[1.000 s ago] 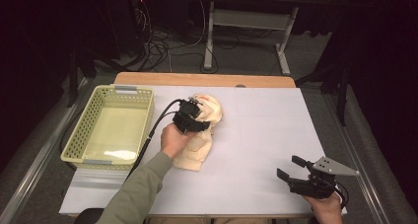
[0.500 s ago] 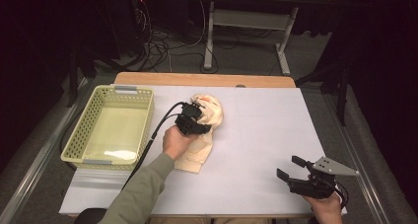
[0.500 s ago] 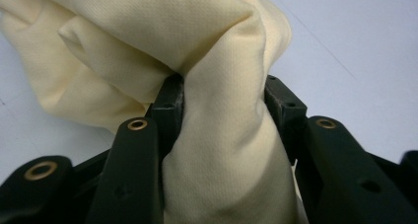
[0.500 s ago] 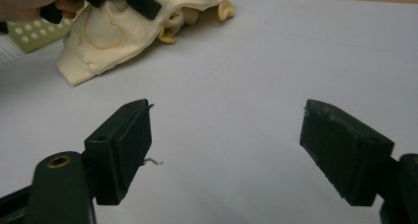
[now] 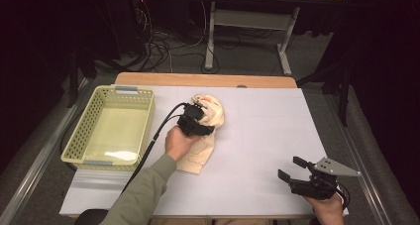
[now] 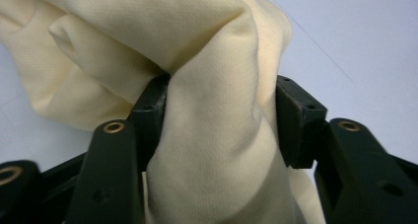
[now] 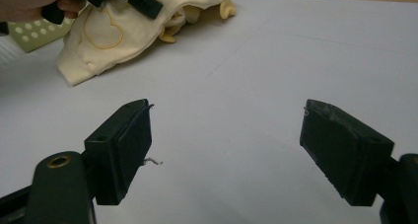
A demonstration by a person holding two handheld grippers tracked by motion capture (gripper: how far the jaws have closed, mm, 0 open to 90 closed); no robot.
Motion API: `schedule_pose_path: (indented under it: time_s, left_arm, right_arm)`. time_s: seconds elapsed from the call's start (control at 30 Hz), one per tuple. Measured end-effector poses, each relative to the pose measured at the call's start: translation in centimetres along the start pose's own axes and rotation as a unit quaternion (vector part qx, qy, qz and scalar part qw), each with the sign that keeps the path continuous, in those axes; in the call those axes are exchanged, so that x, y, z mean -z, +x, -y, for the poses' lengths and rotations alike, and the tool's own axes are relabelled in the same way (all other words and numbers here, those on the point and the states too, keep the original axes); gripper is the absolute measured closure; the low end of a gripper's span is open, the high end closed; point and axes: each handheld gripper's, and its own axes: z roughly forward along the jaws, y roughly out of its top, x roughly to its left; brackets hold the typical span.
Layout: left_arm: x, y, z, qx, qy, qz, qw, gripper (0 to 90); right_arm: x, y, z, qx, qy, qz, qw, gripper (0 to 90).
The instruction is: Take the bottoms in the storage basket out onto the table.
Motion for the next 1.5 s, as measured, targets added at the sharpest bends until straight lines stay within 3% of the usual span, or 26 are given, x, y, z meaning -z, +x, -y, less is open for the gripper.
schedule_pose_path:
  time_s: [0.43,0.63,1.5]
  left_arm:
    - [0.1,-0.2,-0.1,0.004,-0.009,-0.001,1.0,41.6]
    - [0.4,-0.5,-0.1,-0.005,-0.01,-0.004,0.9999,40.4]
    - [3.4,-0.4,-0.2,-0.015,-0.034,-0.009,0.9993,40.4]
  right_arm:
    - [0.0,0.0,0.0,0.0,0.001,-0.001,1.0,20.2]
    - [0.0,0.0,0.0,0.001,0.001,-0.001,1.0,20.2]
    - [-0.1,0.0,0.0,0.001,0.002,-0.001,1.0,20.2]
